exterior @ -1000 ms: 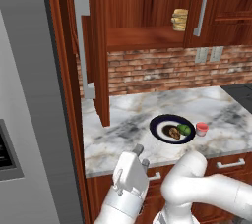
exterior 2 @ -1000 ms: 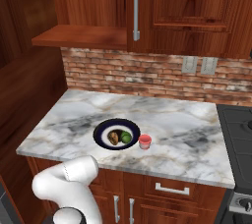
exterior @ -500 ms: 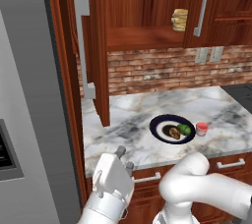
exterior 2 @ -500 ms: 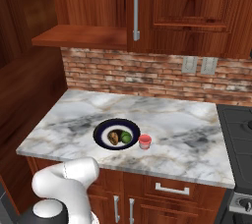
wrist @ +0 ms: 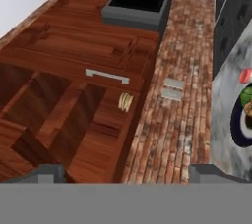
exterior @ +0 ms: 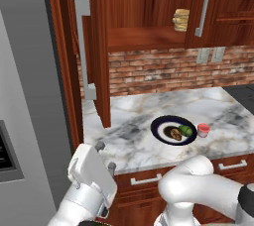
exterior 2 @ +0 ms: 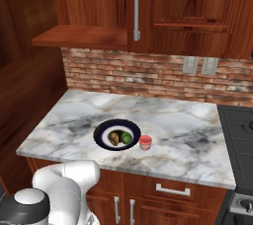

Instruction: Pick the avocado and bread from the counter and place them on the plate. Then pick the jam from the cabinet and place it next to the plate. Lastly close the cabinet door.

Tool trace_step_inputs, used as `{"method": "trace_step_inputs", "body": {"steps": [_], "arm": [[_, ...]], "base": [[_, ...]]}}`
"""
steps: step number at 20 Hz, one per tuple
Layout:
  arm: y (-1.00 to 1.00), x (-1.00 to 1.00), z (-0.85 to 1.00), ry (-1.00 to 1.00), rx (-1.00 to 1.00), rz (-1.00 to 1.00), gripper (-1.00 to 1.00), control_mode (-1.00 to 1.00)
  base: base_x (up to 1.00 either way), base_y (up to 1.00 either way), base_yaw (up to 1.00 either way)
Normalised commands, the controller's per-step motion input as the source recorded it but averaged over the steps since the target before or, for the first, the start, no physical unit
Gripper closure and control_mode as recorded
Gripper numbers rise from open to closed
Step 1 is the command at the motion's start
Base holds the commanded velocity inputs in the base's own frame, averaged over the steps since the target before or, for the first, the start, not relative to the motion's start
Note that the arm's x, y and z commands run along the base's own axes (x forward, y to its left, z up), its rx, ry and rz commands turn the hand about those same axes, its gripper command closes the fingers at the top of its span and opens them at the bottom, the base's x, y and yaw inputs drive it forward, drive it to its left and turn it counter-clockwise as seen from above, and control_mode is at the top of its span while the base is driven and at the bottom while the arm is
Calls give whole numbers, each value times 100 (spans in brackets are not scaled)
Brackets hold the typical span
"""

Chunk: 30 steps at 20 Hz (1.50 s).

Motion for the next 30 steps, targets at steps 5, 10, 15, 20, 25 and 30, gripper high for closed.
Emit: {"method": "trace_step_inputs", "body": {"steps": [5,10,15,20,25,30], "arm": [[32,42,0,22,0,7,-100,-100],[26,29,0,16,-1,10,-100,-100],[23,10,0,15,-5,15,-100,-100],[19,10,2,11,-6,16,-100,-100],[0,1,26,3,-1,12,-100,-100],[0,0,26,0,0,9,-100,-100]], "base": [[0,0,0],[0,0,0],[0,0,0],[0,0,0],[0,0,0],[0,0,0]]}}
